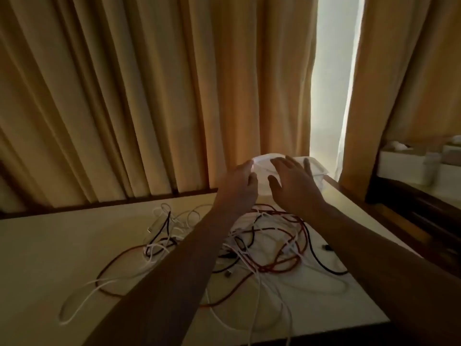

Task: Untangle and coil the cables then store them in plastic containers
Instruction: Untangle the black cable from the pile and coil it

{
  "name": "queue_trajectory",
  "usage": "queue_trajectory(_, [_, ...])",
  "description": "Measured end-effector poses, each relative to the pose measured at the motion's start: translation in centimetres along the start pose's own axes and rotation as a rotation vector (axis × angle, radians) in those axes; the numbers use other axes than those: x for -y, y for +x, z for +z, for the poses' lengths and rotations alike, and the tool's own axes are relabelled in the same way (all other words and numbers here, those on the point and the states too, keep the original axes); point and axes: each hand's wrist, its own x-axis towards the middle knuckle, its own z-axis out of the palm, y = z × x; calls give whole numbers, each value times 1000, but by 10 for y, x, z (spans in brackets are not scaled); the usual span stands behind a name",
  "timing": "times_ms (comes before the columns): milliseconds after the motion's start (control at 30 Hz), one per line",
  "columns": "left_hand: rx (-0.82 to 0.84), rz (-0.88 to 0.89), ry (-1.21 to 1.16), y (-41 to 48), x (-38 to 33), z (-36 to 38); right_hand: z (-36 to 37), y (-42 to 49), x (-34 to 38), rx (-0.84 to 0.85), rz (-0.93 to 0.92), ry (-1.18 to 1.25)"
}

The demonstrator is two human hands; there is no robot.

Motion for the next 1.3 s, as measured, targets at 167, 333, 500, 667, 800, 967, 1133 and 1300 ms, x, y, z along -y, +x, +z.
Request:
queue_trajectory(167, [143, -88, 15, 4, -18, 15, 1, -4, -15, 107, 80, -45])
queue_trajectory(333, [36, -373, -104, 32, -17, 34, -6, 0, -21, -17, 42, 87])
queue_trajectory(500, [13, -726, -464, 61, -24, 48, -7, 8, -28, -67, 9, 151])
queue_trajectory(667, [12, -729, -640, 74, -19, 62, 0, 15, -37, -78, -9, 210])
queue_trajectory(800, [-48, -712, -728, 74, -17, 62, -1, 14, -41, -224, 33, 365])
queue_trajectory(967, [-74, -609, -699, 63, -21, 38, -26, 13, -35, -319, 424, 772])
queue_trajectory(1133, [-38, -476, -677, 39, -35, -2, -35, 2, -13, 19, 688, 1683])
queue_trajectory(1300, [3, -401, -606, 6, -34, -31, -37, -17, 5, 322, 639, 2125])
